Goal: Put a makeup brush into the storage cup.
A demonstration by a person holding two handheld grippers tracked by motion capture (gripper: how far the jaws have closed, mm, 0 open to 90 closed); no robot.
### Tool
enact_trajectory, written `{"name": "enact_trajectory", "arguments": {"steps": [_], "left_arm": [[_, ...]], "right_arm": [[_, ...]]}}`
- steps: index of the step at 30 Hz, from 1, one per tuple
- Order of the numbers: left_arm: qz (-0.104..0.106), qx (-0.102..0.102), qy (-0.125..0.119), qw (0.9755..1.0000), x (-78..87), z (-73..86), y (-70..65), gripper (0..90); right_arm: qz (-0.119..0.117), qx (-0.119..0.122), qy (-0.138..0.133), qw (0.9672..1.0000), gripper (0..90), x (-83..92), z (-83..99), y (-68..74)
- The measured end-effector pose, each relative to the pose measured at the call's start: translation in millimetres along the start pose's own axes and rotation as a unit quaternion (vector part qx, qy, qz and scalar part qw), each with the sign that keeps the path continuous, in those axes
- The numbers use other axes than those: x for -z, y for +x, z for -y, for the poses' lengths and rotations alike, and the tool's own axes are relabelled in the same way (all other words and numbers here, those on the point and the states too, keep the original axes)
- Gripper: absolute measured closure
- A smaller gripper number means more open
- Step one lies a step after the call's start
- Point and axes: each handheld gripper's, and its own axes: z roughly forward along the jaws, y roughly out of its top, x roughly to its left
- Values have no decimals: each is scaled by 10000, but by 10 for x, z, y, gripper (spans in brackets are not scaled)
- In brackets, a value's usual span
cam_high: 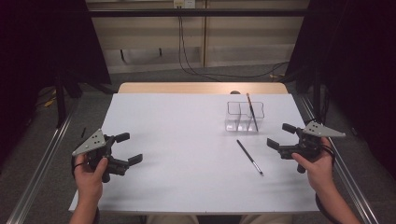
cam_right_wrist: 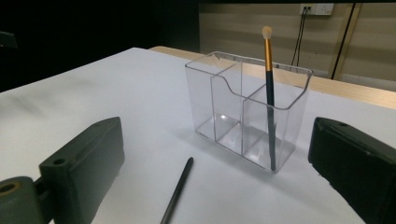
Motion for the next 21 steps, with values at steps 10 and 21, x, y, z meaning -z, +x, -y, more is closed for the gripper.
{"name": "enact_trajectory", "arguments": {"steps": [10,21], "left_arm": [[0,-22,12,10000,-12,-10,6,2],[-28,-48,8,10000,2,-8,20,2]], "right_arm": [[-12,-81,-33,10000,31,93,105,-9],[-11,-34,27,10000,28,112,151,-7]]}}
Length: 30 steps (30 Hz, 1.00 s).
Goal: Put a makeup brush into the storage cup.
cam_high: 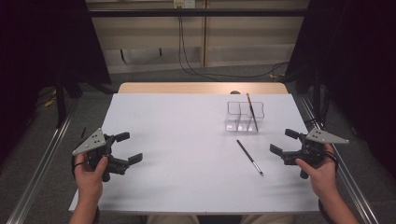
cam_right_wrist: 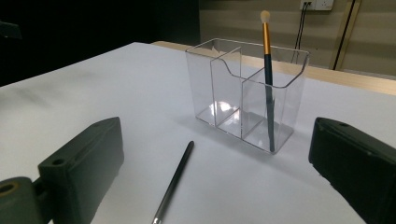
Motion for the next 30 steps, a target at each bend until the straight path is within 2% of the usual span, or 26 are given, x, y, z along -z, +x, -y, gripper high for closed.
{"name": "enact_trajectory", "arguments": {"steps": [9,15,21,30], "left_arm": [[-1,-32,44,10000,21,2,11,2],[-6,-20,36,10000,10,5,-9,2],[6,-52,77,10000,-18,-1,-4,2],[14,2,64,10000,-26,8,-7,2]], "right_arm": [[12,-1,-28,10000,27,16,4,-27],[25,37,13,10000,27,-10,7,-16],[-16,10,25,10000,27,-28,5,-5],[-22,-48,18,10000,28,-104,-29,8]]}}
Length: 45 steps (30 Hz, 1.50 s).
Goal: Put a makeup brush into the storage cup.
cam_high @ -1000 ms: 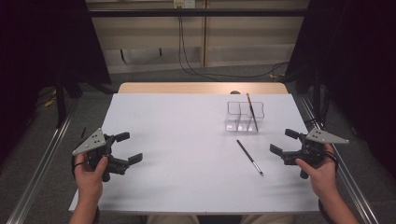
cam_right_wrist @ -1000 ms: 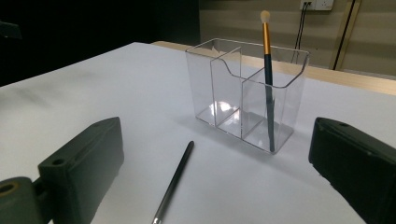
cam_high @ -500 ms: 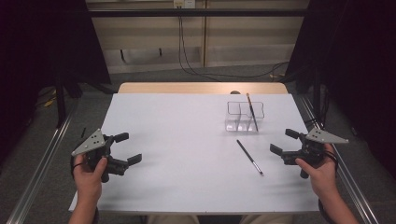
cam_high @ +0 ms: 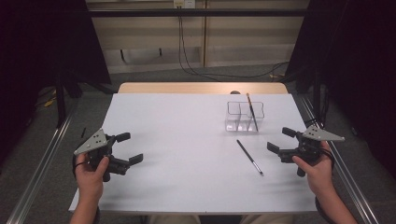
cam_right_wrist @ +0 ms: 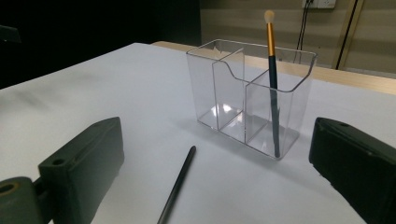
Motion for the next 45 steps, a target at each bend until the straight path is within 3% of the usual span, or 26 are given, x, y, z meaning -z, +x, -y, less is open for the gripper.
{"name": "enact_trajectory", "arguments": {"steps": [13,37,45], "left_arm": [[-1,-8,58,10000,-12,14,2,2],[28,-43,69,10000,-15,16,17,2],[50,-16,100,9999,-31,18,4,2]], "right_arm": [[-56,14,436,9990,30,-185,-13,48],[-234,110,408,9988,30,-488,-140,139],[-290,160,807,9962,40,-587,-159,175]]}}
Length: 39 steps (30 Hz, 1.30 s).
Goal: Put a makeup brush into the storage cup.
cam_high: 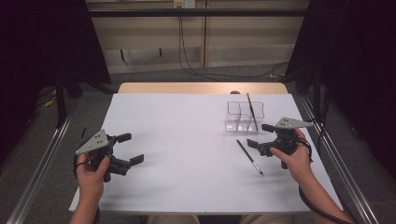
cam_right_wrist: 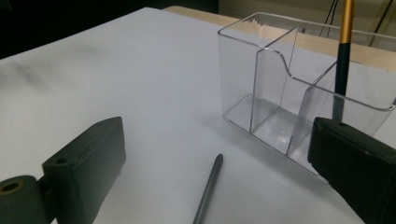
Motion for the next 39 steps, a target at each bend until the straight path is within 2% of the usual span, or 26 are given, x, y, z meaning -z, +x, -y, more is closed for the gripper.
{"name": "enact_trajectory", "arguments": {"steps": [11,14,20,23,25,31,39], "left_arm": [[44,-18,51,10000,-32,0,-9,2],[55,-43,43,10000,-37,-6,-15,3],[72,-12,48,10000,-51,-9,-23,2],[78,-25,59,9999,-60,-11,-18,2],[66,-59,79,9999,-61,-12,-9,2],[97,-24,76,9999,-79,-10,-1,3],[112,-6,77,9999,-101,-9,3,2]], "right_arm": [[80,31,719,9974,64,-79,-48,-3],[70,60,971,9952,91,-90,-64,0],[80,100,1249,9921,117,-110,-65,12],[62,88,1453,9893,135,-122,-66,8],[58,103,1647,9863,149,-126,-76,-6],[37,116,1958,9806,168,-158,-72,-8],[-31,211,2443,9695,250,-225,-47,41]]}}
